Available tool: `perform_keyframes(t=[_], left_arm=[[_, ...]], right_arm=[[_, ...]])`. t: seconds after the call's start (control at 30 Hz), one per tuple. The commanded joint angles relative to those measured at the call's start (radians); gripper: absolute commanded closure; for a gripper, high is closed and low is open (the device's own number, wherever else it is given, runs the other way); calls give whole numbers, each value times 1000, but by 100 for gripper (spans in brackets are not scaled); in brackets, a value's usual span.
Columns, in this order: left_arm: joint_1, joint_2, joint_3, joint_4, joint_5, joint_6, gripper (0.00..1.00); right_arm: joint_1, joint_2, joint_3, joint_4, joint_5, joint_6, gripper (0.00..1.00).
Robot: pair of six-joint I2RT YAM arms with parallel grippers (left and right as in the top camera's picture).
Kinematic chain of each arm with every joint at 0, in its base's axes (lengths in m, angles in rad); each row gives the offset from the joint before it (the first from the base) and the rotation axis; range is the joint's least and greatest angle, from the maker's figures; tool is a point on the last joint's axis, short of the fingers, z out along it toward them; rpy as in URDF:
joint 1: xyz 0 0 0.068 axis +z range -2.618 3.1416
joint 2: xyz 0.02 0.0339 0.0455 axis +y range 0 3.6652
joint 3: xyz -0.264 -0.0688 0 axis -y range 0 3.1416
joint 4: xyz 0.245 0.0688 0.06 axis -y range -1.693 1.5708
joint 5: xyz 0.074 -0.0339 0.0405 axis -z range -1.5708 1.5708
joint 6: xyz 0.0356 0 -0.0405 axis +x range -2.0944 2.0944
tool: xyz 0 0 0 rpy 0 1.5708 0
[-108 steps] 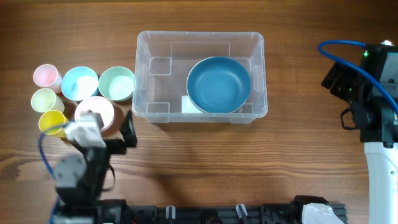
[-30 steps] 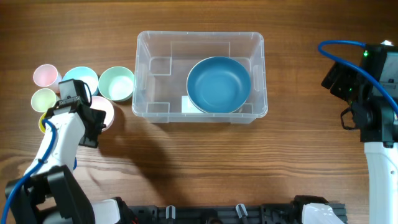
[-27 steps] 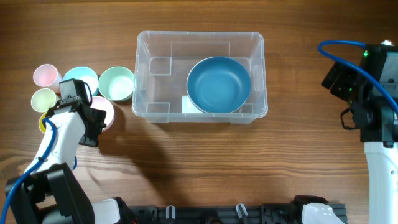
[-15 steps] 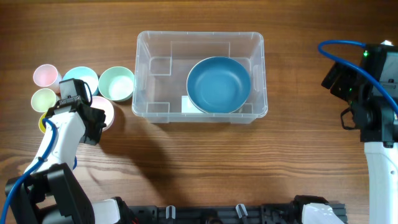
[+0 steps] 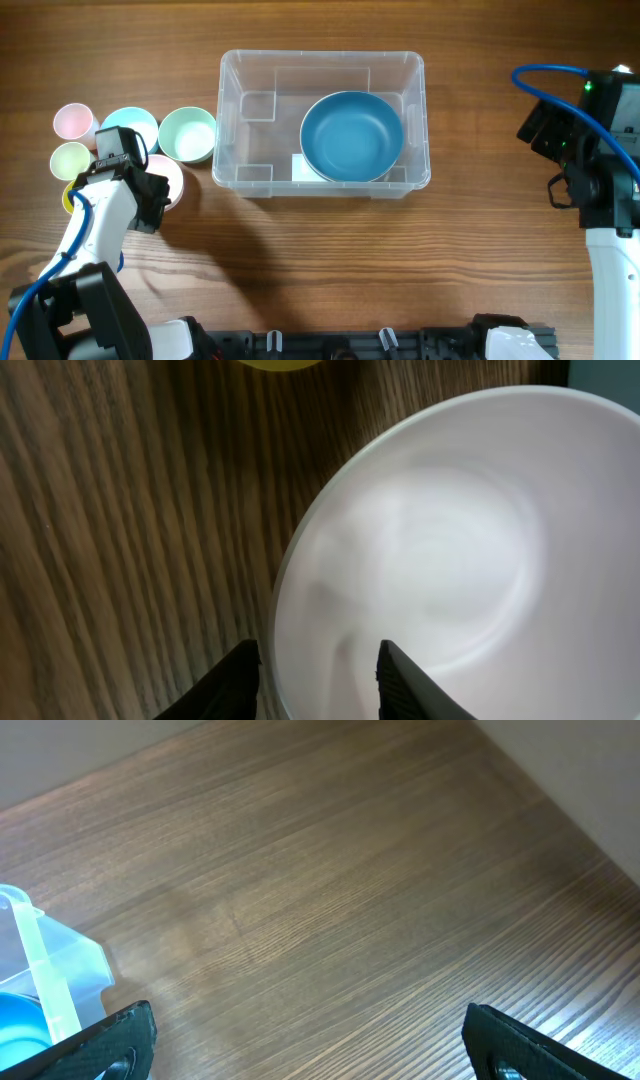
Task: Pack container
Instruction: 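Lower the left gripper onto the white bowl and grasp its rim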
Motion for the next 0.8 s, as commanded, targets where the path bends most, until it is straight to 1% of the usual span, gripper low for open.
perform_keyframes(t=[0.0, 0.23, 0.3, 0.63, 0.67, 0.77], left_arm=[[6, 11, -10, 0, -29, 6, 62], [6, 11, -10, 8, -39, 6, 60], [6, 11, -10, 8, -40, 6, 55], [6, 18, -10, 28, -51, 6, 56], [6, 19, -10, 27, -55, 6, 54], [6, 27, -10, 27, -62, 6, 54]], right_arm=[[-2, 6, 10, 0, 20, 14, 1], [-2, 6, 10, 0, 20, 14, 0], [-2, 6, 10, 0, 20, 14, 0], [-2, 6, 10, 0, 20, 14, 0], [-2, 6, 10, 0, 20, 14, 0], [-2, 6, 10, 0, 20, 14, 0]])
